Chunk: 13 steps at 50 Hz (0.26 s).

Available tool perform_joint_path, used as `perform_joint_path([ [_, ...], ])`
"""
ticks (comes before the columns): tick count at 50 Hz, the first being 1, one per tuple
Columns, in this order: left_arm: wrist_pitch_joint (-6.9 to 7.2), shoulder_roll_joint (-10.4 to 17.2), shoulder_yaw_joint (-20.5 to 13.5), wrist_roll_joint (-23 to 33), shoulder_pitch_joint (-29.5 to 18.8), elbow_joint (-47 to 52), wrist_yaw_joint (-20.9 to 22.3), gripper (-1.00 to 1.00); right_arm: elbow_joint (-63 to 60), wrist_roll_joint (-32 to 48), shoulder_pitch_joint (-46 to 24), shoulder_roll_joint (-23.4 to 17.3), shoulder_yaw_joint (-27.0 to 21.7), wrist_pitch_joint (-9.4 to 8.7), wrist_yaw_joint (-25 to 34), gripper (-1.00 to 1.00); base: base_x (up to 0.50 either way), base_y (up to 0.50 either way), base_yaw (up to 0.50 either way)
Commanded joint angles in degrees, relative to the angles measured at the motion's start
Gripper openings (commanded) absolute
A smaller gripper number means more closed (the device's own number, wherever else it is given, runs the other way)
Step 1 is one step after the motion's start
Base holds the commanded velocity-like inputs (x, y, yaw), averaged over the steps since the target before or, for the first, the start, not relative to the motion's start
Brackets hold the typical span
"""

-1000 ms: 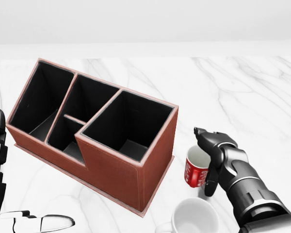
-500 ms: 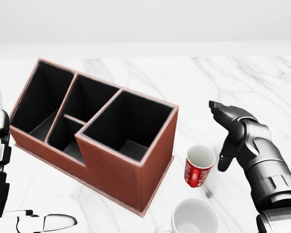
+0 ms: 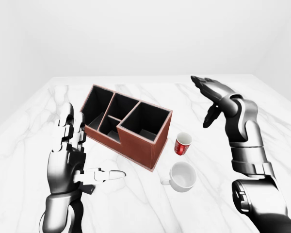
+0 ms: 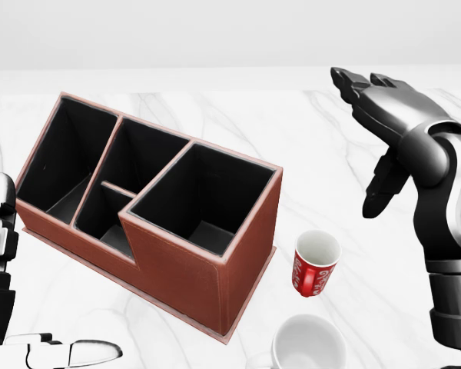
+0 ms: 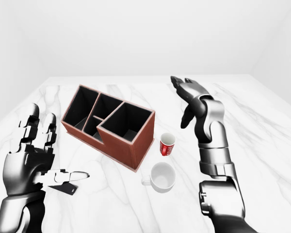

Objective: Pick up the red mug and place it to the right of the caddy.

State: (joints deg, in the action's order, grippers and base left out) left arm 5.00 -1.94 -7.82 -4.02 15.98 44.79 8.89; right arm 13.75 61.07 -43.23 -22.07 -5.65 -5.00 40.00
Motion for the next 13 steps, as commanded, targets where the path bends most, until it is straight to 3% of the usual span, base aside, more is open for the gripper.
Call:
perform_joint_path([
  [1,0.00,-0.03,0.19,0.10,0.20,0.25,0.07,1.00,-23.75,-2.25,7.21,2.30,-2.15,0.00,0.00,1.00,0.00,0.00,0.00],
  [13,0.00,-0.23,0.95,0.40,1.21,1.01,0.24,1.00,-51.08,-4.51,24.25,12.16,0.37,0.00,0.00,1.00,0.00,0.00,0.00],
])
